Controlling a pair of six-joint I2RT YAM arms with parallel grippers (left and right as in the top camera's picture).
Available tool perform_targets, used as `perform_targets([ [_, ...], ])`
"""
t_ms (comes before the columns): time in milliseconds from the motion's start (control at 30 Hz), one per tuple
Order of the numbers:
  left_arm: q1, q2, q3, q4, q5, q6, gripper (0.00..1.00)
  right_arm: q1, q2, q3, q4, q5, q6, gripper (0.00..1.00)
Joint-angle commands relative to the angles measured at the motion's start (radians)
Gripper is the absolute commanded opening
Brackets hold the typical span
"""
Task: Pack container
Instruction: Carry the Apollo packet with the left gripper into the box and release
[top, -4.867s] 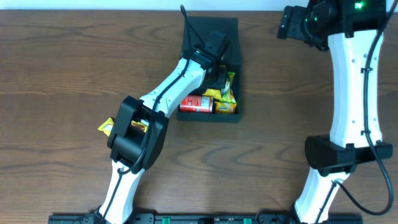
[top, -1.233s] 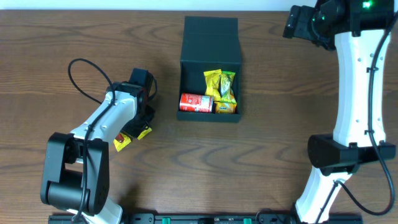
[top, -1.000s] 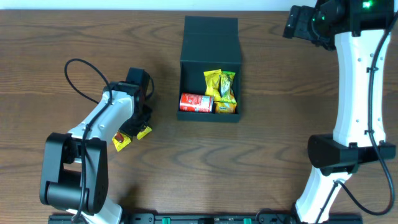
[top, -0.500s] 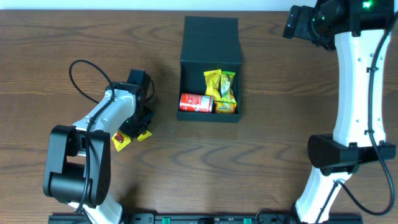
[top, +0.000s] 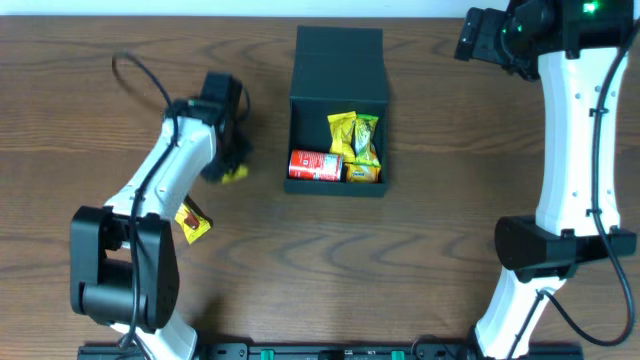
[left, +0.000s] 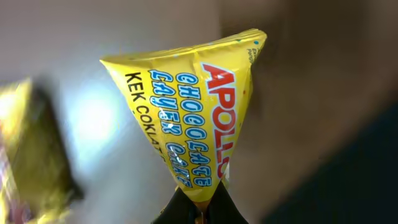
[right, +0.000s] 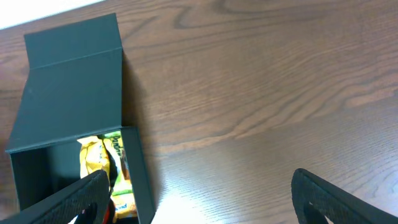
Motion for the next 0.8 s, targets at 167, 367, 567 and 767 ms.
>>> perform_targets([
  [167, -0.111, -0.008, 0.181, 0.170, 0.076, 0.463, 0.06, -0.005, -0.002, 0.003, -0.002, 0.003, -0.015, 0.93],
  [367, -0.176, 0.029, 0.180, 0.247, 0.179, 0.492, 0.06, -0.005, -0.002, 0.003, -0.001, 0.003, -0.015, 0.94],
  [567, -0.225, 0.103, 0.181, 0.263, 0.202, 0.546, 0.06, -0.005, -0.002, 0.003, -0.002, 0.003, -0.015, 0.94],
  [767, -0.256, 0.167, 0.182, 0.263, 0.200, 0.536, 0.06, -0.005, -0.002, 0.003, -0.002, 0.003, -0.015, 0.94],
])
